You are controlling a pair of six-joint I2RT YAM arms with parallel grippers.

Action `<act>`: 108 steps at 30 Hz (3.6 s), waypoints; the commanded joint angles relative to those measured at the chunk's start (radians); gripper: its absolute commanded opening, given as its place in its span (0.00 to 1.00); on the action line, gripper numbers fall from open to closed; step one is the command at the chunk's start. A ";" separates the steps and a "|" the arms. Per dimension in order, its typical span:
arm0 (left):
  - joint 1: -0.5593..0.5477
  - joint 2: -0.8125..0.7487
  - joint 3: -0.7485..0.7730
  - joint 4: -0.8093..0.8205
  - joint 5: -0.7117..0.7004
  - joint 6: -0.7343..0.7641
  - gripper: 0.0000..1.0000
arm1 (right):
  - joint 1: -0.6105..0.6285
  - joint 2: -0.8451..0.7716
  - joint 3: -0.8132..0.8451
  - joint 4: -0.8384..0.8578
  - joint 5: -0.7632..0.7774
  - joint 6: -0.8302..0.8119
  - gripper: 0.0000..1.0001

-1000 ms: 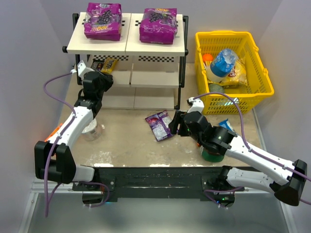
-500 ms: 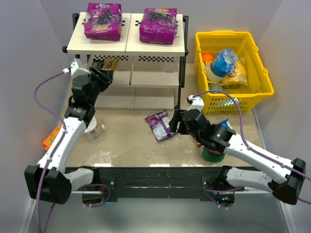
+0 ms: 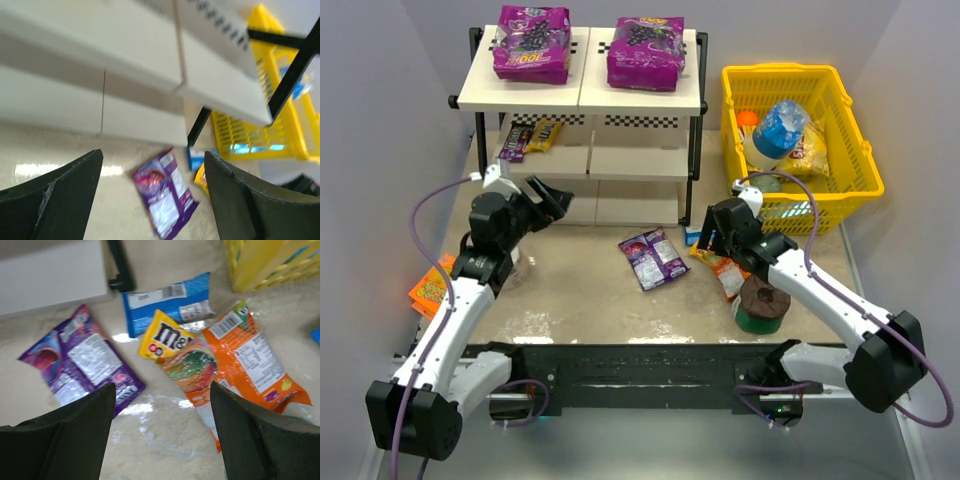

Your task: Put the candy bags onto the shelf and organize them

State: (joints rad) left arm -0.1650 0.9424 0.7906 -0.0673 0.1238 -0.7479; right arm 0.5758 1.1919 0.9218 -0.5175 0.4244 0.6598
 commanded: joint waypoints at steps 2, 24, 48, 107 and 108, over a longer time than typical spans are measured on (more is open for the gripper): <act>-0.013 0.025 -0.157 0.090 0.180 0.016 0.86 | -0.054 0.084 -0.050 0.023 0.004 -0.034 0.76; -0.211 0.308 -0.298 0.302 0.114 -0.014 0.77 | -0.004 0.350 -0.029 0.258 -0.033 -0.154 0.68; -0.278 0.332 -0.366 0.307 0.036 -0.074 0.74 | 0.348 0.518 -0.012 0.350 -0.202 -0.069 0.52; -0.565 0.337 -0.584 0.517 -0.406 -0.634 0.82 | 0.326 0.389 0.098 0.280 -0.108 -0.043 0.24; -0.567 0.348 -0.585 0.527 -0.403 -0.642 0.82 | 0.317 0.420 0.116 0.280 -0.108 -0.049 0.24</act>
State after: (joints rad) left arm -0.7280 1.2282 0.2108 0.4675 -0.2329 -1.3781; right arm 0.9085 1.5890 0.9360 -0.2214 0.2207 0.6537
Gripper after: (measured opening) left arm 0.828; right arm 0.234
